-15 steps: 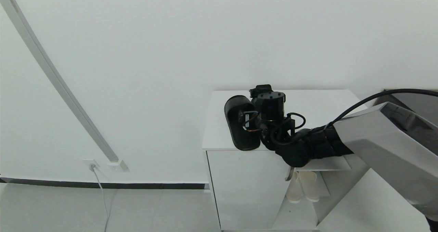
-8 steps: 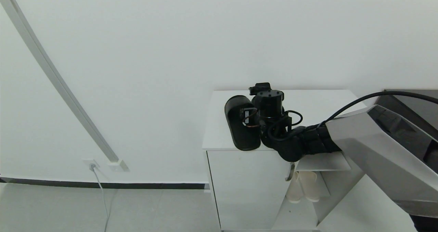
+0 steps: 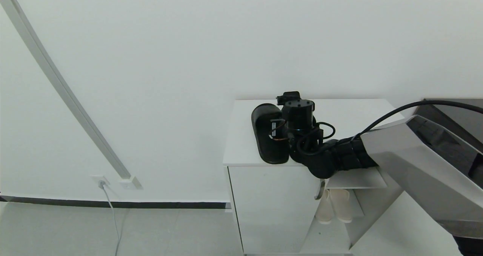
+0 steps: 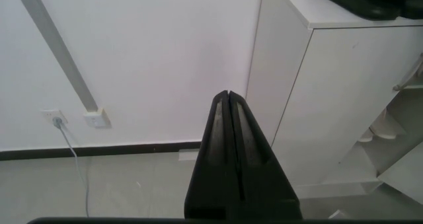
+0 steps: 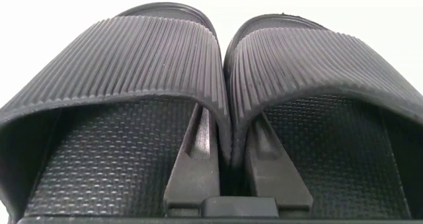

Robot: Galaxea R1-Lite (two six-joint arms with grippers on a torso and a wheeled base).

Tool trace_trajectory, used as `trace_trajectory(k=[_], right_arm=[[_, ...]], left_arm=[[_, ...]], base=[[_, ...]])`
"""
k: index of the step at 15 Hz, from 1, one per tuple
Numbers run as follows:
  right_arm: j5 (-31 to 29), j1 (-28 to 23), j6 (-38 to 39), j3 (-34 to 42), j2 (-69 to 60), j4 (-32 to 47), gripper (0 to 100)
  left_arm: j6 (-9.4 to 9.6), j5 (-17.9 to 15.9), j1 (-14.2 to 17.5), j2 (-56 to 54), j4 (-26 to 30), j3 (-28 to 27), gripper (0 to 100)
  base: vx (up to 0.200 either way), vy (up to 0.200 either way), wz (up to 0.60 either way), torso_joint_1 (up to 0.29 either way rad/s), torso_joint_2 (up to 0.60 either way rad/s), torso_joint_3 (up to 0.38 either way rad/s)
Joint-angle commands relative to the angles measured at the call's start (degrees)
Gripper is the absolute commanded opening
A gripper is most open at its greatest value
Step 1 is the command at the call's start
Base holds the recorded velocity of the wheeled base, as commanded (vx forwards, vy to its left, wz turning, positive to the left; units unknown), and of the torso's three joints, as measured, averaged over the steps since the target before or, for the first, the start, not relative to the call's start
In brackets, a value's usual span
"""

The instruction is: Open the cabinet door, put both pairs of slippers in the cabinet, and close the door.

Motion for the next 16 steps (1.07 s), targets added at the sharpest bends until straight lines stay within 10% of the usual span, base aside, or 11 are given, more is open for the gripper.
trace_trajectory(k=[1,16], right_arm=[[0.17,0.54,0.10,3.74,-4.00,0.00,0],[11.24,9.59,1.59,40.57,-34.32,-3.87,0]], left_arm=[[0.00,-0.02,0.00,0.07,0.00,0.00,0],[-0.26,1.21,0.00,0.07,-0.09,0.00,0]], base=[[0.000,0.000,0.00,0.000,0.00,0.000],[0.000,0.000,0.00,0.000,0.00,0.000]])
